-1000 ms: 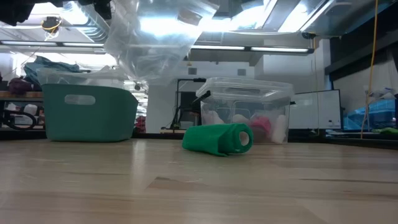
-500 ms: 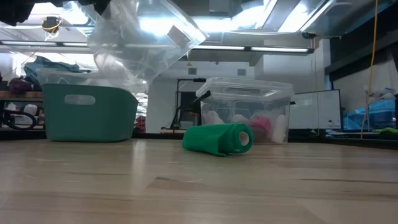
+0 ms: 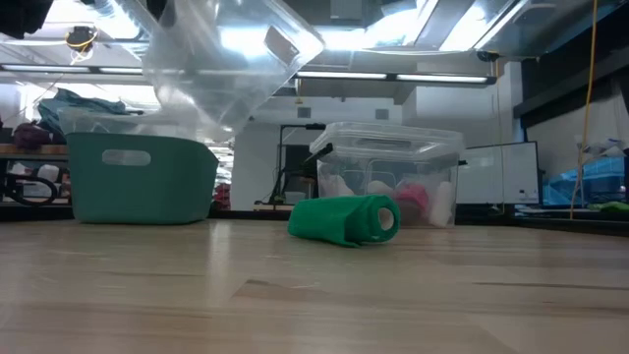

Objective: Roll bandage
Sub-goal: Open the transparent zip bag

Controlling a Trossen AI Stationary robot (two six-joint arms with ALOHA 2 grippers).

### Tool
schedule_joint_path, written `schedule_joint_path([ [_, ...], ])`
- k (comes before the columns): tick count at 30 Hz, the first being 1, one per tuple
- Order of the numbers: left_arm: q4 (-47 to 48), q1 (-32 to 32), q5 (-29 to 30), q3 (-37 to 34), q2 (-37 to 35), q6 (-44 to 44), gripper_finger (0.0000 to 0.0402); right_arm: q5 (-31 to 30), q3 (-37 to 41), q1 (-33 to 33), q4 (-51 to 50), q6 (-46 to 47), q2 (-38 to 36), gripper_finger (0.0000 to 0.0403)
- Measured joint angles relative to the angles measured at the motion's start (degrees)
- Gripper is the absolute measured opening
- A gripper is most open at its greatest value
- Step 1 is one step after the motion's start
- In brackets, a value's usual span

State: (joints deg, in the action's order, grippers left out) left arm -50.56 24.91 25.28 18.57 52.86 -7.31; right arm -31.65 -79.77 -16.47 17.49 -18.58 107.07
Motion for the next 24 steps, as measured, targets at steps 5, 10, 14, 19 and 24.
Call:
schedule_joint_path([
  [5, 0.4, 0.0, 0.0, 0.0, 0.0, 0.6, 0.0088, 0.5, 0.0, 0.0, 2.0, -0.1, 0.0, 0.0027],
  [10, 0.4, -0.1, 0.2, 0.0, 0.0, -0.9, 0.0095, 1.6, 0.0, 0.0, 2.6, -0.1, 0.0, 0.0027],
  [14, 0.5, -0.1, 0.2, 0.0, 0.1, -1.1, 0.0095, 1.7, 0.0, 0.0, 2.8, -0.1, 0.0, 0.0027],
  [19, 0.5, -0.1, 0.2, 0.0, 0.1, -3.2, 0.006, 1.7, 0.0, 0.0, 2.9, -0.1, 0.0, 0.0027],
  [24, 0.2, -0.1, 0.2, 0.0, 0.1, -4.9, 0.0007, 1.7, -0.1, 0.0, 2.8, 0.1, 0.0, 0.0027],
])
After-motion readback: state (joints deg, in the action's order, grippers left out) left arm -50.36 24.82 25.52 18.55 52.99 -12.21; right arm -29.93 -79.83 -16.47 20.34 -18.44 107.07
